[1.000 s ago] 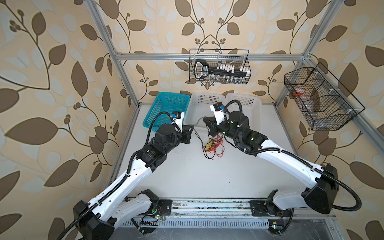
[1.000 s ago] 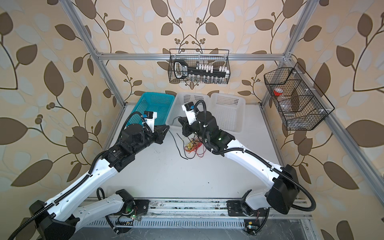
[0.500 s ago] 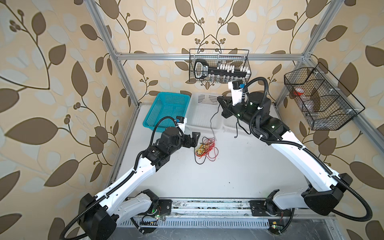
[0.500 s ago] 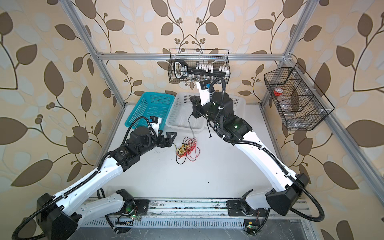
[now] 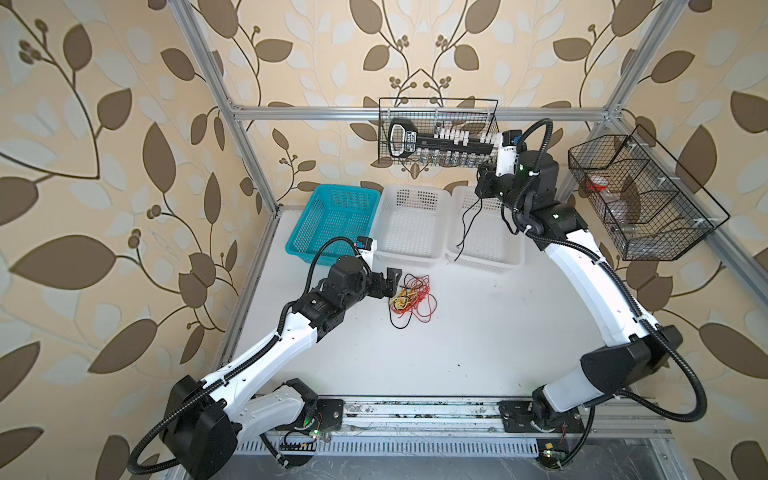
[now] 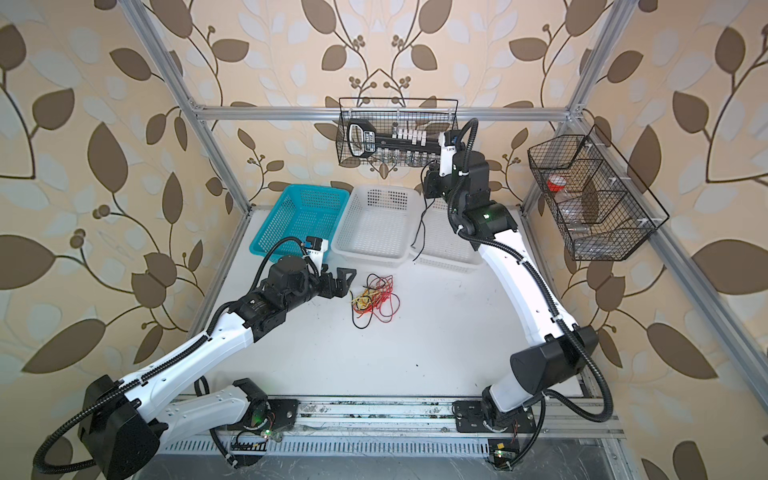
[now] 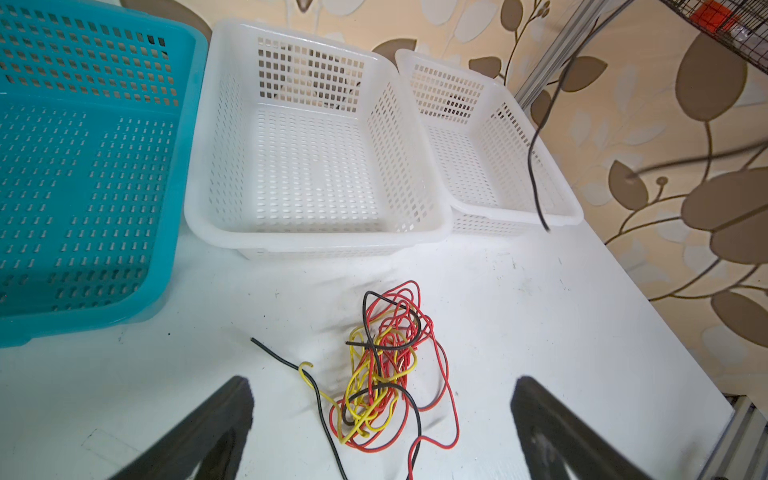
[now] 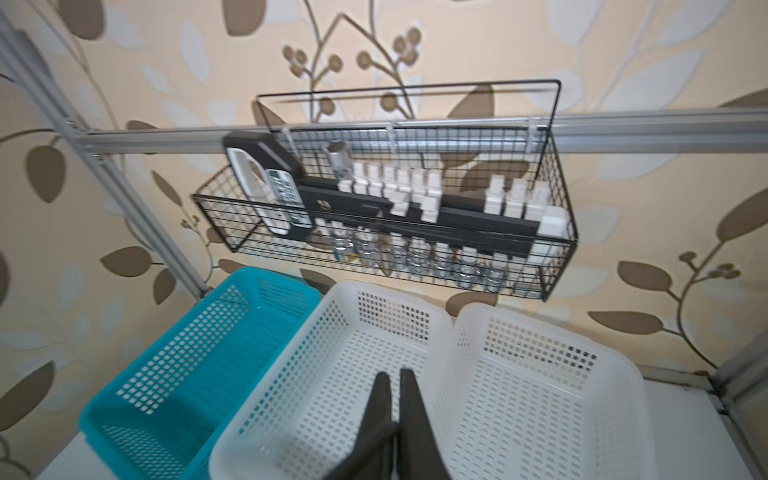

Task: Untangle the cables
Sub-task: 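Carry the black wire with the right gripper over the farther white basket, then open the right gripper to drop the black wire into the white basket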

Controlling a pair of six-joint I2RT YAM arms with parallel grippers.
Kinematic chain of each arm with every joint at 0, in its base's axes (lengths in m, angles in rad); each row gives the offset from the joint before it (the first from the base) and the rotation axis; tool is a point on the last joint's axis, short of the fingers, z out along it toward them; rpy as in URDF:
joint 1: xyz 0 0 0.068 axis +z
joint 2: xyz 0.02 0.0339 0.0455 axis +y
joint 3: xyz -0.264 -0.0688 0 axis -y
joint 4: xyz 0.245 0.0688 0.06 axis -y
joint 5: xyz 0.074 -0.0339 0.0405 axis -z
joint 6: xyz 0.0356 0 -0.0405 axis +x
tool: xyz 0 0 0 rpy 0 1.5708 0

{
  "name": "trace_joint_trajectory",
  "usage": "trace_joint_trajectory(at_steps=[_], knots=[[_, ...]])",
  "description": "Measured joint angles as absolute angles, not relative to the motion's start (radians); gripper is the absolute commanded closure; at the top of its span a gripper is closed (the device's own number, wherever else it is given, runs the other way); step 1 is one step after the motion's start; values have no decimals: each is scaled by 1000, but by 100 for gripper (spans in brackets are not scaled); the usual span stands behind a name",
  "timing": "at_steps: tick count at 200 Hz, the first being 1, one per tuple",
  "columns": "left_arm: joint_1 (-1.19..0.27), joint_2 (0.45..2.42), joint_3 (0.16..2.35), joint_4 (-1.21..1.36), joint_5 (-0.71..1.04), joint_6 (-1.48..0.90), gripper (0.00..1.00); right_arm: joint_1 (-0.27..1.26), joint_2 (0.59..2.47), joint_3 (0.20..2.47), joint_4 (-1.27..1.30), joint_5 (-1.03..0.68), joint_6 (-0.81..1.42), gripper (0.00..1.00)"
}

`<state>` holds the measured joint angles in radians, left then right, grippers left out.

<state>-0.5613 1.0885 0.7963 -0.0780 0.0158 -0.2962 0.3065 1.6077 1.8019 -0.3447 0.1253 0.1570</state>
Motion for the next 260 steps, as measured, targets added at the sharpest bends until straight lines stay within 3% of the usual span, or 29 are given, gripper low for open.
trace_joint_trajectory(at_steps=[71,157,200,260], knots=[[-561,1138,796,-63,18,-300,1,175,1802,1818,-347,161,156,100],[-561,1189,796,-55,26,-317,1,136,2007,1761,-341,223,211,99],[-561,1190,796,-56,26,-318,1,124,2012,1655,-349,256,246,84],[-561,1226,797,-76,22,-323,1,103,2008,1551,-352,251,253,49]])
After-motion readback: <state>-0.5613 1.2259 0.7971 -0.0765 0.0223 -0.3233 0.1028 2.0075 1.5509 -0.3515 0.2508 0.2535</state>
